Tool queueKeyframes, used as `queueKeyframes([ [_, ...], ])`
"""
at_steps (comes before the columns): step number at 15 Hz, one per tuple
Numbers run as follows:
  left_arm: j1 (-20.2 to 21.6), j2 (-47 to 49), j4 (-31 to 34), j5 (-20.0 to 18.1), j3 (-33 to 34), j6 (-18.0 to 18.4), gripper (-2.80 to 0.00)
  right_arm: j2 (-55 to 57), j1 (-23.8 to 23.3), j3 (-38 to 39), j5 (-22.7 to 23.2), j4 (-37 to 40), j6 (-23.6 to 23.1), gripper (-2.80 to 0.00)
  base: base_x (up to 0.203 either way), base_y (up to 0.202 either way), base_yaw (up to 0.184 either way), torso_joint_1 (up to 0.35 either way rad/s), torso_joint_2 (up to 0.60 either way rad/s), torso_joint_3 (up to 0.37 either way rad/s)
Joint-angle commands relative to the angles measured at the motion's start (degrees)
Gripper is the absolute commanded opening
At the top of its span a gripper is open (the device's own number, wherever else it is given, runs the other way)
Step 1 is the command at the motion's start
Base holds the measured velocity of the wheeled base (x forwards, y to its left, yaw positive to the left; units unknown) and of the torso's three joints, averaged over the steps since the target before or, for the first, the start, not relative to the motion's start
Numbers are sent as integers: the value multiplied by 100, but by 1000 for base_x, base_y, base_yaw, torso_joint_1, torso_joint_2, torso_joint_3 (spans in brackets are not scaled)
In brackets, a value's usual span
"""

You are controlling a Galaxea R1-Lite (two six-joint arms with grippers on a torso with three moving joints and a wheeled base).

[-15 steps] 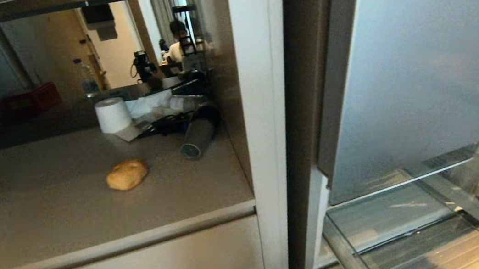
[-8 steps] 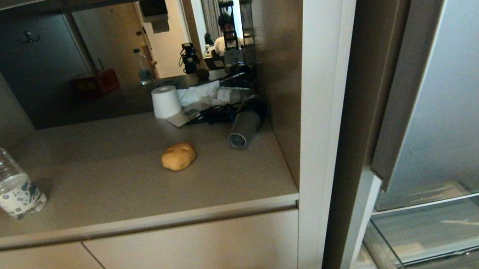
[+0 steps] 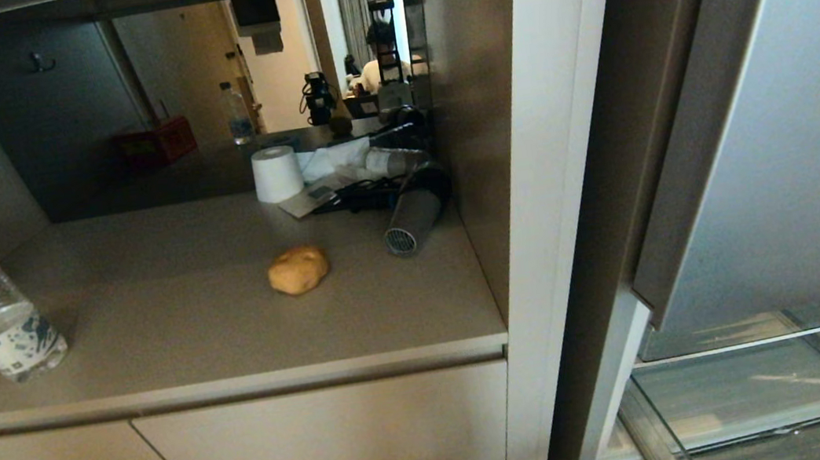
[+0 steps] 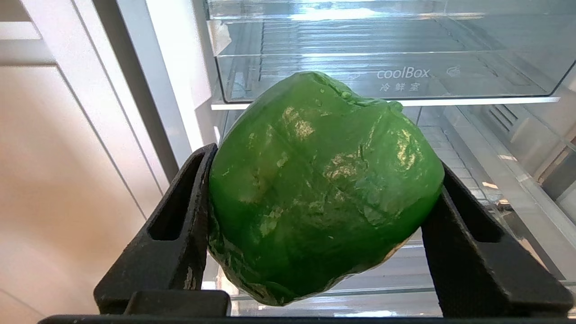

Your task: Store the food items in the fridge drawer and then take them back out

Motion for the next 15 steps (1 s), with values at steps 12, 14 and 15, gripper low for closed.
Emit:
queueKeyframes([
  [12, 0, 2, -3, -5, 62, -2, -280, 7, 4, 1, 0, -2, 3, -280, -51, 0, 1, 1, 2, 1],
  [14, 0, 2, -3, 2, 62, -2, -280, 7, 4, 1, 0, -2, 3, -280, -197, 0, 0, -3, 4, 1],
  [15, 0, 2, -3, -4, 62, -2, -280, 7, 4, 1, 6, -2, 3, -280, -193, 0, 6, 0, 5, 2],
])
